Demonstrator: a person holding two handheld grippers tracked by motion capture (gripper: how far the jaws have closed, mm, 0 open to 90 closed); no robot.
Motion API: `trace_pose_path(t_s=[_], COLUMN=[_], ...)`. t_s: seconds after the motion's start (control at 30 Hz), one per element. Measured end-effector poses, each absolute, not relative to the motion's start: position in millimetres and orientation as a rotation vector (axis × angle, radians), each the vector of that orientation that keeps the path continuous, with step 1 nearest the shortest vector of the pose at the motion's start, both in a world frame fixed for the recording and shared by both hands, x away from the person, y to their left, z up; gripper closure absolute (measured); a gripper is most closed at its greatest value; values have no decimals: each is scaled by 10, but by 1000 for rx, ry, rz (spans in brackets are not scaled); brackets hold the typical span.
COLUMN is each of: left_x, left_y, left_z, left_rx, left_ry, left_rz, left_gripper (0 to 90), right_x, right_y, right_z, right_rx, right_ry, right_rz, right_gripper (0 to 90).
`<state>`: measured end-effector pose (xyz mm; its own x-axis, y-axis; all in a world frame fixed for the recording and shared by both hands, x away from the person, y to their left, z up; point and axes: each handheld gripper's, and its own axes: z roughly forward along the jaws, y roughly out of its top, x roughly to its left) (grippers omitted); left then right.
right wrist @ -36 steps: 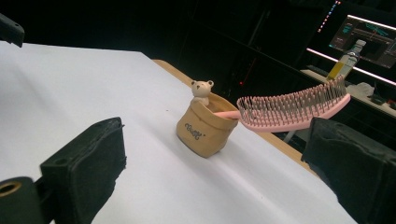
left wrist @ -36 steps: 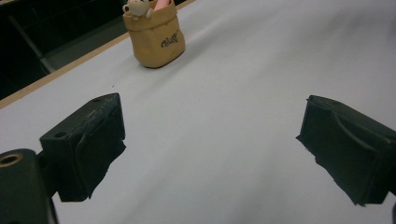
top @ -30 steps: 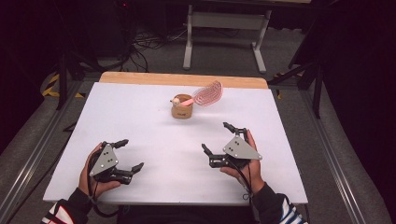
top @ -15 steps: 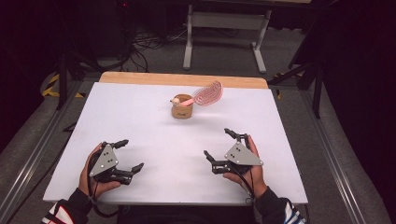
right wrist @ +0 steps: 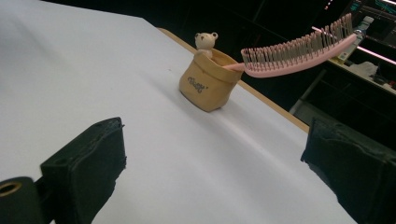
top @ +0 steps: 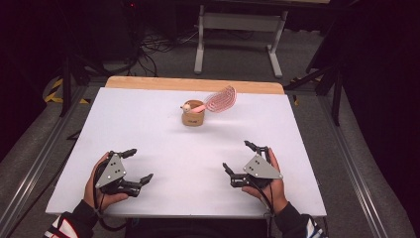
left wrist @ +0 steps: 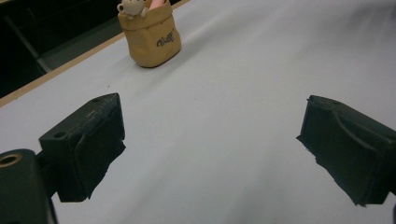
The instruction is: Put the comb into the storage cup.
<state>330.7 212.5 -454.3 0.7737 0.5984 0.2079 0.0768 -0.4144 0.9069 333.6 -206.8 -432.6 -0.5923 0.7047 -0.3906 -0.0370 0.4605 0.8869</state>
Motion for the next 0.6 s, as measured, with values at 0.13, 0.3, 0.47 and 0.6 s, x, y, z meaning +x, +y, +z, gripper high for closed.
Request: trace_pose_path(t_s=[0.13,0.3,0.47,0.6], left_x=[3307,3304,3304,3301], left_y=[2128,2129,2126,2123], left_z=[-4543,-4542,-4542,-4543], left_rx=[1935,1937,1937,1936], left_ry=[510,509,508,509], left_rz=[634,634,632,631], left_gripper=[77,77,76,76], right_x=[3332,3326,3309,3292], right_y=[-2116,-2197,-2287,-2369], right_z=[-4352,-4380,-4401,-4413], right_rx=[564,585,606,631], right_ry=[1920,1913,1913,1907], right_rz=[1170,1162,1151,1163], right_gripper=[59,59,52,48])
